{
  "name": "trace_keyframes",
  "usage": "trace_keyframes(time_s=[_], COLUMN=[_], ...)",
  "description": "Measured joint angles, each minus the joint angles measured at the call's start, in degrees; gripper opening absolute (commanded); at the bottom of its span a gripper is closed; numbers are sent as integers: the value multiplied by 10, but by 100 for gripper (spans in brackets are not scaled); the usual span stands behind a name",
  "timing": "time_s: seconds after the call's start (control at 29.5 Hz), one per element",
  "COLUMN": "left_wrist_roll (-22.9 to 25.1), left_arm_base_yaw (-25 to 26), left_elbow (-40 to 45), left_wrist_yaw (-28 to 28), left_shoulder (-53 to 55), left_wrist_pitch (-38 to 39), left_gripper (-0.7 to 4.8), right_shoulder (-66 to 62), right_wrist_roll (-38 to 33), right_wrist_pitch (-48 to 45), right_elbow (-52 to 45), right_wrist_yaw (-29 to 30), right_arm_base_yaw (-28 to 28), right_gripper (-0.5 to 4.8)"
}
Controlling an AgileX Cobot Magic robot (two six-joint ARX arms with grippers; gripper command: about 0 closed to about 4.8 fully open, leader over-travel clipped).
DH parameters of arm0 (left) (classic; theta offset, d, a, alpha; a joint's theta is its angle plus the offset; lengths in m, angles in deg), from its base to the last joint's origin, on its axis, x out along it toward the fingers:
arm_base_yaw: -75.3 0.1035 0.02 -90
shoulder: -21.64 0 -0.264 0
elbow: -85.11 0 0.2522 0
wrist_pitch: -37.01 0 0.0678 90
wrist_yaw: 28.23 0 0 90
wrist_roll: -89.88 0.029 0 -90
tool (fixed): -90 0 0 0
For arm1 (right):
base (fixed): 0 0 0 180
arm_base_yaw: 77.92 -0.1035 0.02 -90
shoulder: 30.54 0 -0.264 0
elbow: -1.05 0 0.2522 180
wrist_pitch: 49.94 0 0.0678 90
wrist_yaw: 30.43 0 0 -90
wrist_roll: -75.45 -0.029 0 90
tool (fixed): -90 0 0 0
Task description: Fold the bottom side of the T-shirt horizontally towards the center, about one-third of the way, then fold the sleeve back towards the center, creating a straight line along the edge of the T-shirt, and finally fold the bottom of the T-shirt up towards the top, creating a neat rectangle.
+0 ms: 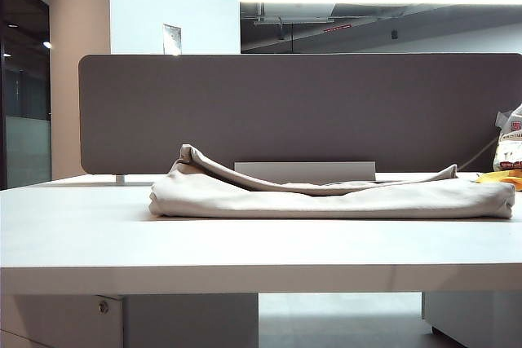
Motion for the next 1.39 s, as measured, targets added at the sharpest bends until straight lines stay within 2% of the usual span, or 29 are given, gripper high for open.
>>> trace_keyframes(time_s=[0.2,0.58,0.75,1.02,1.22,1.39], left_wrist_roll=[0,0,0,0,0,0], left_arm_base_yaw=[0,0,0,0,0,0], left_elbow=[0,0,0,0,0,0], left_wrist_yaw=[0,0,0,0,0,0], left_shoulder=[0,0,0,0,0,0], left_wrist_pitch=[0,0,0,0,0,0], left_gripper=[22,22,22,22,22,22], right_shoulder=[114,158,169,169,169,169], right_wrist_roll=[20,29,77,155,160,135], right_wrist_pitch=[0,14,65,89,91,75], right_elbow=[-41,-50,-50,-50,-50,-50], right_wrist_yaw=[-146,-233,-248,-247,-247,-247], right_arm_base_yaw=[-24,-23,-22,-22,-22,-22], right_gripper=[-5,-5,-5,-5,-5,-5])
